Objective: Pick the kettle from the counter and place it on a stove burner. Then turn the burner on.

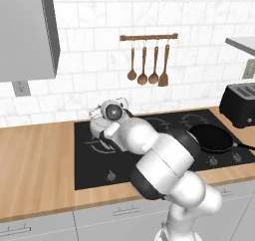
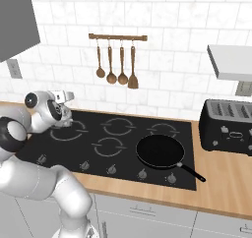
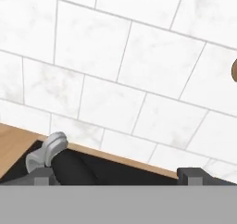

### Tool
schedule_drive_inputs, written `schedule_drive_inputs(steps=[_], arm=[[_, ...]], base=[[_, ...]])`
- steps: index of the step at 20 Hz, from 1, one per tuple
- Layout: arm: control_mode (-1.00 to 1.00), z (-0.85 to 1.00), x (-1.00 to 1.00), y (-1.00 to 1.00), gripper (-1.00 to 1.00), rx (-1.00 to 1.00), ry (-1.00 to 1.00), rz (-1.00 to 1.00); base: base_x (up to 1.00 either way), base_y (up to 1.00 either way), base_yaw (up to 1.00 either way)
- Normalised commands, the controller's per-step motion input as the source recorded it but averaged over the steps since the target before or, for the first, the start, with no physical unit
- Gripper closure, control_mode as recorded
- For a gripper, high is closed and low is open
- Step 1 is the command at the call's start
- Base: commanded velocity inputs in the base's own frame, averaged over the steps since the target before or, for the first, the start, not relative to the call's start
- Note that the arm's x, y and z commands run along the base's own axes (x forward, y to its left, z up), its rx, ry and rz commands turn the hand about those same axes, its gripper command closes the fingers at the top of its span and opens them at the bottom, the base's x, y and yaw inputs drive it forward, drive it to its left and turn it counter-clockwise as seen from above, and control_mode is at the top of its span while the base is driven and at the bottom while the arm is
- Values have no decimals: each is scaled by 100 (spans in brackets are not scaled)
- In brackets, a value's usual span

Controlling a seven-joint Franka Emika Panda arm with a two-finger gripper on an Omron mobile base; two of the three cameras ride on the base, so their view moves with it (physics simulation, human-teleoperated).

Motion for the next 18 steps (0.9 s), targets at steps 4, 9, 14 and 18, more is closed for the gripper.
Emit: schedule_drive_inputs(steps=[4,9,14,18], arm=[[-100,0,2,0,-100,-3,0,0],[-100,-8,22,0,-100,-10,0,0],[-100,-19,24,0,-100,-12,0,0],[-100,-35,12,0,-100,-16,0,0]], base=[[0,0,0],[0,0,0],[0,0,0],[0,0,0]])
